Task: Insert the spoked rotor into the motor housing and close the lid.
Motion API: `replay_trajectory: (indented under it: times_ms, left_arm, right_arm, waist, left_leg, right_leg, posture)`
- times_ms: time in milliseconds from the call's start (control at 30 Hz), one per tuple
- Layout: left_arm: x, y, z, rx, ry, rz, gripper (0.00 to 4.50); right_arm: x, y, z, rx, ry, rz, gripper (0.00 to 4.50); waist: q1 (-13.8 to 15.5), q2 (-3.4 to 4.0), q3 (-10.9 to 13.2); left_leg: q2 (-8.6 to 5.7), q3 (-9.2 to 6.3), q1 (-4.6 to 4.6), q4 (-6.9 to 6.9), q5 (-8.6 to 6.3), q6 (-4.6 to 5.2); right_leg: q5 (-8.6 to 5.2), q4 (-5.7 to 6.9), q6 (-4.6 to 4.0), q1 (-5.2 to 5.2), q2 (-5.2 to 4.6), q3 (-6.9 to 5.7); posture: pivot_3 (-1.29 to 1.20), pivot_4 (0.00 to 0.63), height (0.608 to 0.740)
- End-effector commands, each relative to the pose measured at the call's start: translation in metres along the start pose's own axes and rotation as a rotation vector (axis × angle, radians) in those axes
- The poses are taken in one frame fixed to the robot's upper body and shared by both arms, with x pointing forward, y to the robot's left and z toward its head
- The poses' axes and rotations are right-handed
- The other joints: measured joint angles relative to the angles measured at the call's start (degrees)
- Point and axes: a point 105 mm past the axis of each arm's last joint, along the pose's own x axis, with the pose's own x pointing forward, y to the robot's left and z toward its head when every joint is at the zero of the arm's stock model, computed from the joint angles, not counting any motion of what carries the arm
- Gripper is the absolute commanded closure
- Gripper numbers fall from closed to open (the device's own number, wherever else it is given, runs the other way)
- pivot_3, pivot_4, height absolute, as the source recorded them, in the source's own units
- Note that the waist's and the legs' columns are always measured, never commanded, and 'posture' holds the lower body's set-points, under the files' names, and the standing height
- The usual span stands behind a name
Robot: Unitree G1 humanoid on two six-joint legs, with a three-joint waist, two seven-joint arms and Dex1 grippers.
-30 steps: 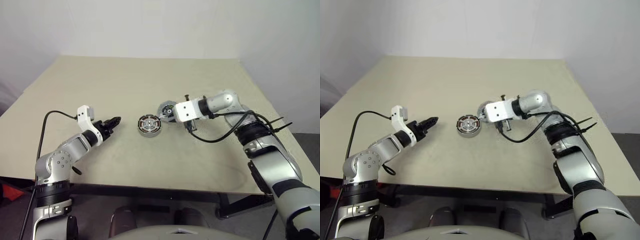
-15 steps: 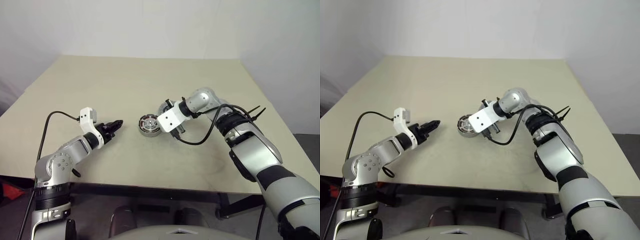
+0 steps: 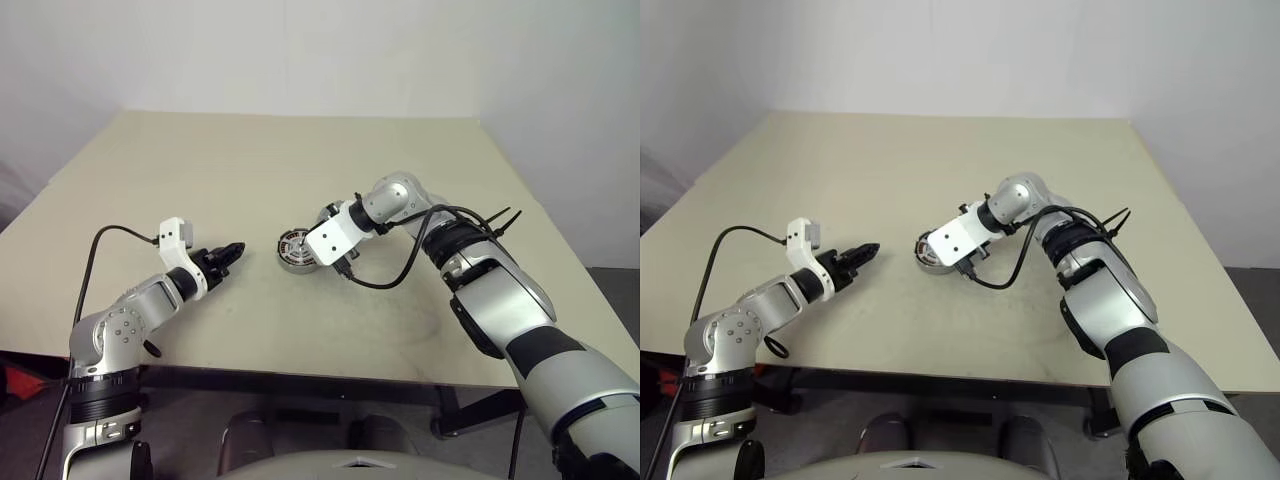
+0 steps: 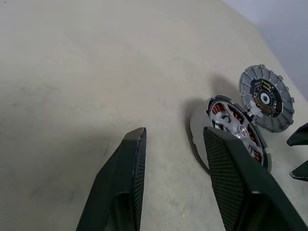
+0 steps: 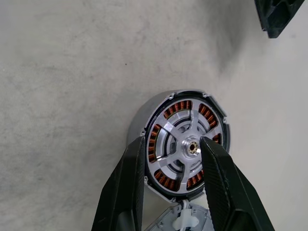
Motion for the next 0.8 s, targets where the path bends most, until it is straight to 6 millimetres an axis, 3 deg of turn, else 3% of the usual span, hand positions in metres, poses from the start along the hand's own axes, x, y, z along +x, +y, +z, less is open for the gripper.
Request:
replay_trajectory:
  times_ms: [33, 267, 567, 667, 800]
  left_arm:
    - [-0.003, -0.006, 0.011, 0.029, -0.043, -0.014, 2.52]
    - [-0.004, -0.006, 0.011, 0.031, -0.043, -0.009, 2.52]
    - [-0.006, -0.004, 0.011, 0.033, -0.044, 0.001, 2.52]
    - [-0.006, -0.003, 0.011, 0.033, -0.046, 0.005, 2.52]
    - [-0.006, -0.003, 0.011, 0.033, -0.048, 0.008, 2.52]
  right_arm:
    - [0.003, 0.0, 0.0, 0.008, -0.001, 0.0, 2.49]
    - [0.016, 0.016, -0.013, 0.067, 0.041, 0.026, 2.49]
    - [0.02, 0.018, -0.018, 0.087, 0.062, 0.025, 2.49]
    - [0.021, 0.019, -0.017, 0.089, 0.059, 0.027, 3.12]
    - [0.021, 0.019, -0.018, 0.09, 0.061, 0.023, 4.38]
  waist:
    - [0.0, 0.0, 0.0]
    - [0.0, 0.02, 0.0]
    - [-0.5, 0.03, 0.0]
    - [-0.8, 0.03, 0.0]
    - [-1.1, 0.0, 0.0]
  left_leg:
    - [0.0, 0.0, 0.0, 0.0, 0.0, 0.0]
    - [0.0, 0.0, 0.01, 0.0, 0.0, 0.0]
    - [0.0, 0.0, 0.08, 0.0, 0.01, -0.02]
    - [0.0, 0.0, 0.08, 0.02, 0.01, -0.03]
    - [-0.01, 0.0, 0.07, 0.02, 0.0, -0.02]
  right_leg:
    - [0.0, 0.0, 0.0, 0.0, 0.0, 0.0]
    - [0.0, 0.0, 0.0, 0.0, 0.0, 0.0]
    - [0.0, 0.08, 0.0, 0.03, 0.0, 0.01]
    - [0.0, 0.11, -0.01, 0.04, 0.0, 0.01]
    - [0.0, 0.06, -0.01, 0.06, 0.0, 0.01]
  posture:
    - [0.0, 0.0, 0.74]
    - [0.0, 0.0, 0.74]
    - [0.0, 0.0, 0.74]
    - [0.0, 0.0, 0.74]
    - [0.0, 0.0, 0.74]
